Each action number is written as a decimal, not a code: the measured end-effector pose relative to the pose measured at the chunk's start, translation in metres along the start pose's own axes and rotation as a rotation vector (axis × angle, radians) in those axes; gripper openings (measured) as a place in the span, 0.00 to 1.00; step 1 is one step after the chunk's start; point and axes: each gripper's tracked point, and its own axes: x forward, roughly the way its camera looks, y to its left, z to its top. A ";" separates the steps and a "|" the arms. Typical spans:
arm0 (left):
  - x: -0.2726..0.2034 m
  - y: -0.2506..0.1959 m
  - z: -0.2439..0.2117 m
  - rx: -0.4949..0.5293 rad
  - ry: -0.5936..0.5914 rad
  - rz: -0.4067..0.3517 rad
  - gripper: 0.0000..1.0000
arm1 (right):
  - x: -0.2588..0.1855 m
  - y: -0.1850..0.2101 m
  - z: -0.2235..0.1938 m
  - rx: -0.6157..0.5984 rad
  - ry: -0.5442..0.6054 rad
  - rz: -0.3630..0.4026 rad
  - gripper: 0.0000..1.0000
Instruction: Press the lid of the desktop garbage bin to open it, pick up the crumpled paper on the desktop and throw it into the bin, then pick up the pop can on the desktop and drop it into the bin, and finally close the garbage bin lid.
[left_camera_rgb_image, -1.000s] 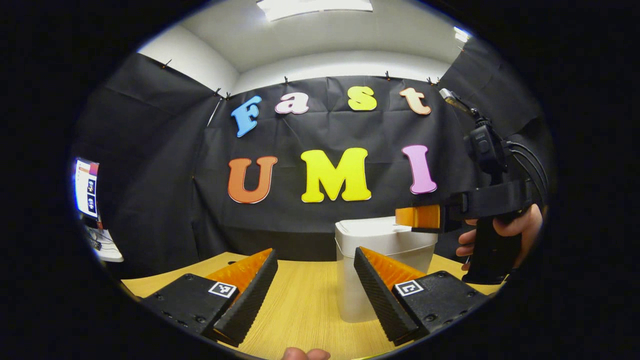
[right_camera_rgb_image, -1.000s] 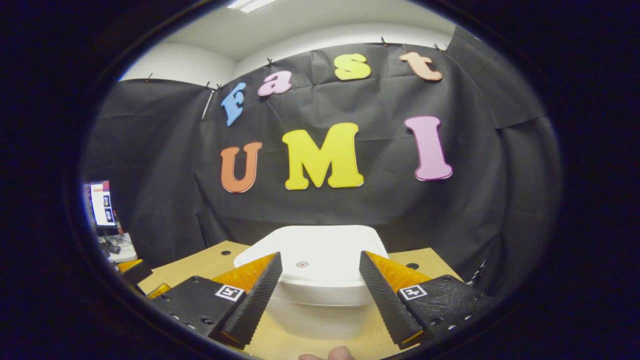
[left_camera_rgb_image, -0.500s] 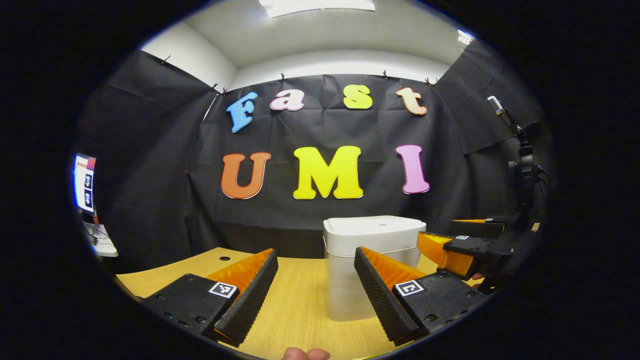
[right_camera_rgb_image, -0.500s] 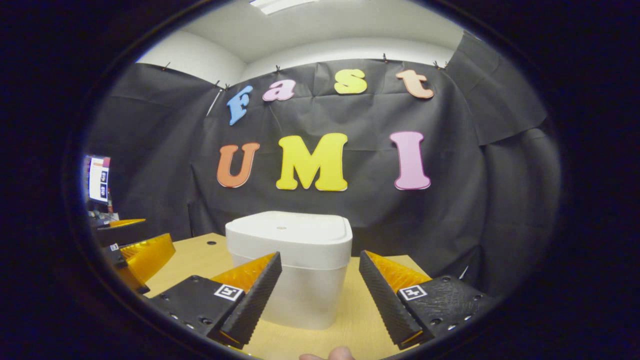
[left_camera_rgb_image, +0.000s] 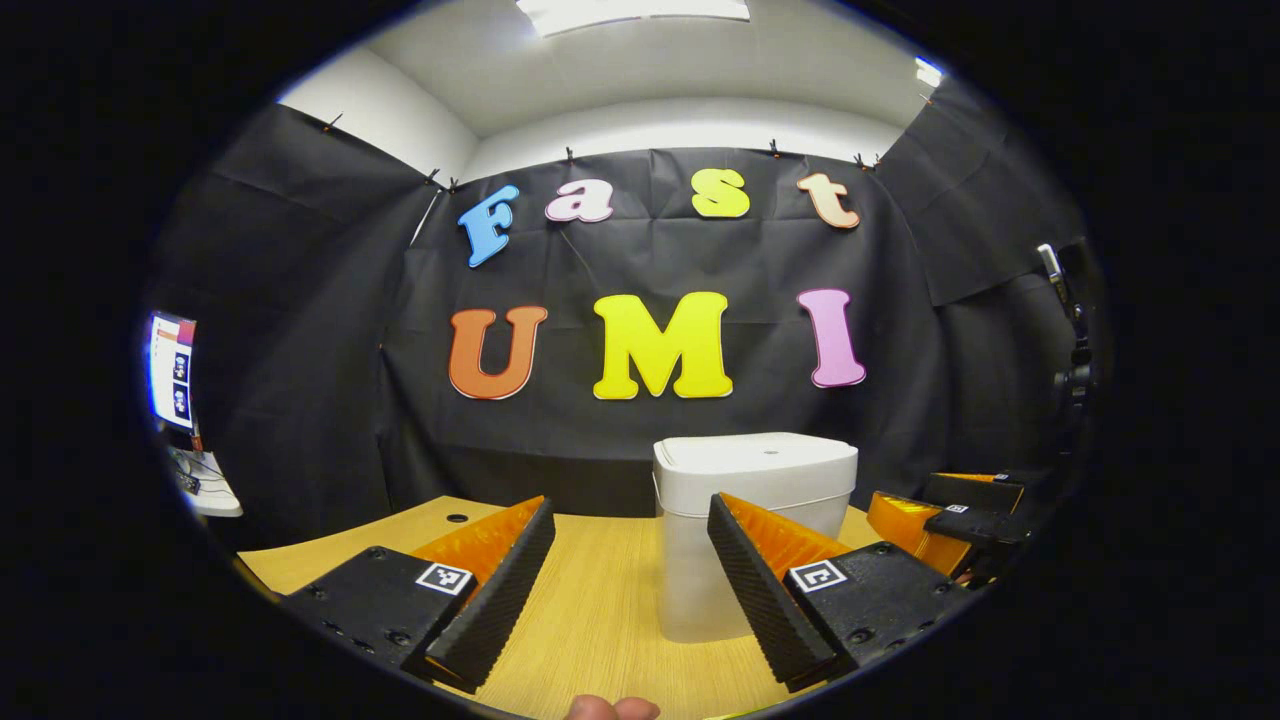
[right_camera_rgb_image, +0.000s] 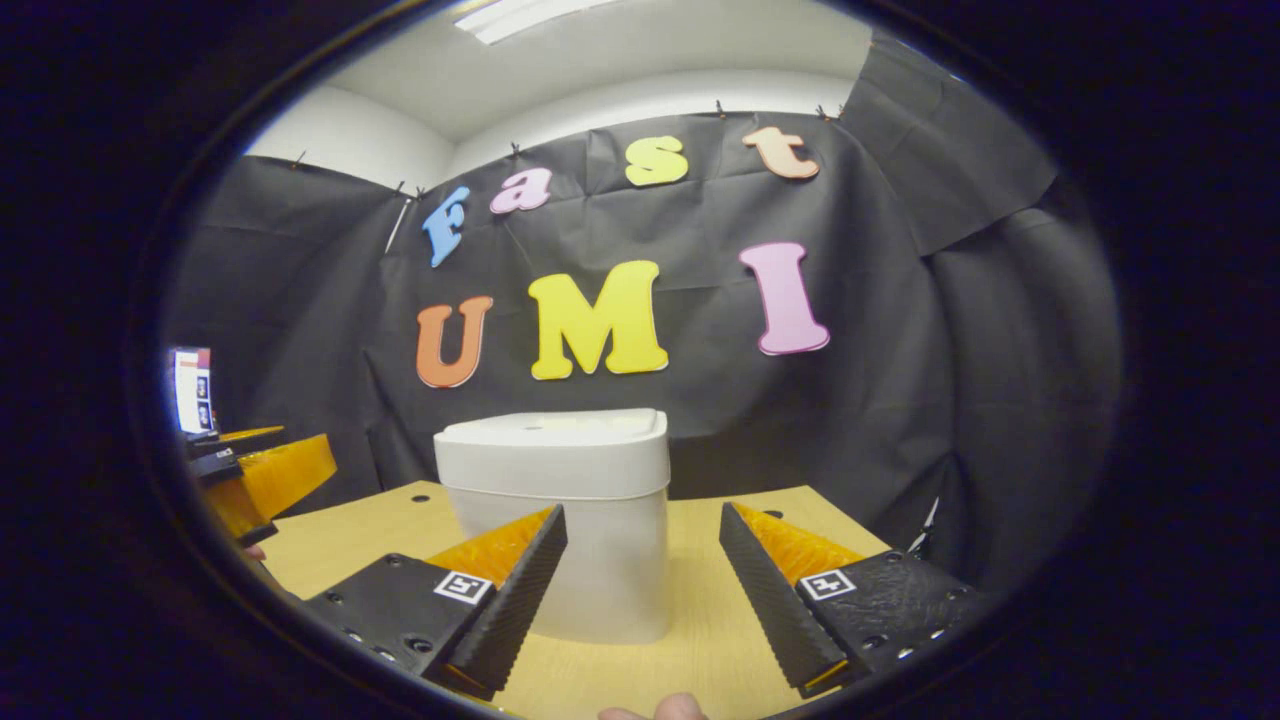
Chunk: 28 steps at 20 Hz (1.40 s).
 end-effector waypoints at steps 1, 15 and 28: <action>-0.003 0.001 0.000 0.005 -0.008 0.000 0.99 | -0.005 0.003 0.001 -0.018 -0.014 0.002 0.95; -0.029 -0.006 -0.006 -0.068 -0.053 -0.059 0.98 | -0.038 0.016 0.007 -0.009 -0.114 -0.045 0.95; -0.029 0.031 -0.012 0.035 -0.067 0.038 0.98 | -0.042 0.037 -0.026 -0.053 -0.079 -0.030 0.93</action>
